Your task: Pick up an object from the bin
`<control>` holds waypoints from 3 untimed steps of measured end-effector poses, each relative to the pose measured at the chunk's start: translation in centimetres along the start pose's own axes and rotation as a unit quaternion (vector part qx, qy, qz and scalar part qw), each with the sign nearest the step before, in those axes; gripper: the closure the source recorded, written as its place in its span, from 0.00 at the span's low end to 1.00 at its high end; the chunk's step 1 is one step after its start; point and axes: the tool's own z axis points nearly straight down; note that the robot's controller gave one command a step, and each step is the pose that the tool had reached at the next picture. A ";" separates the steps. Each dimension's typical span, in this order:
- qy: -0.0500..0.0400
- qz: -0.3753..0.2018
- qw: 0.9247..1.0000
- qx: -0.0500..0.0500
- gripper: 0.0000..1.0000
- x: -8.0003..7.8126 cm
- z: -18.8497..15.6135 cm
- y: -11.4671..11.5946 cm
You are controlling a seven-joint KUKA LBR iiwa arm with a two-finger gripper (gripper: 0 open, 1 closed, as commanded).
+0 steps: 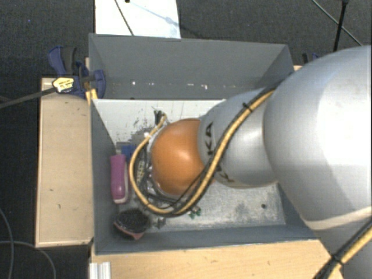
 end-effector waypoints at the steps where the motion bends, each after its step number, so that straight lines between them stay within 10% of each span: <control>1: 0.000 -0.119 0.993 -0.001 1.00 -3.4 -14.8 0.5; 2: 0.007 -0.097 0.995 -0.003 1.00 -2.8 -8.2 2.0; 3: 0.004 -0.095 0.995 -0.002 0.00 -3.0 -8.6 1.8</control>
Offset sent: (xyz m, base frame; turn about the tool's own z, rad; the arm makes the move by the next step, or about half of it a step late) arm 0.0207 0.0214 0.1440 -0.2401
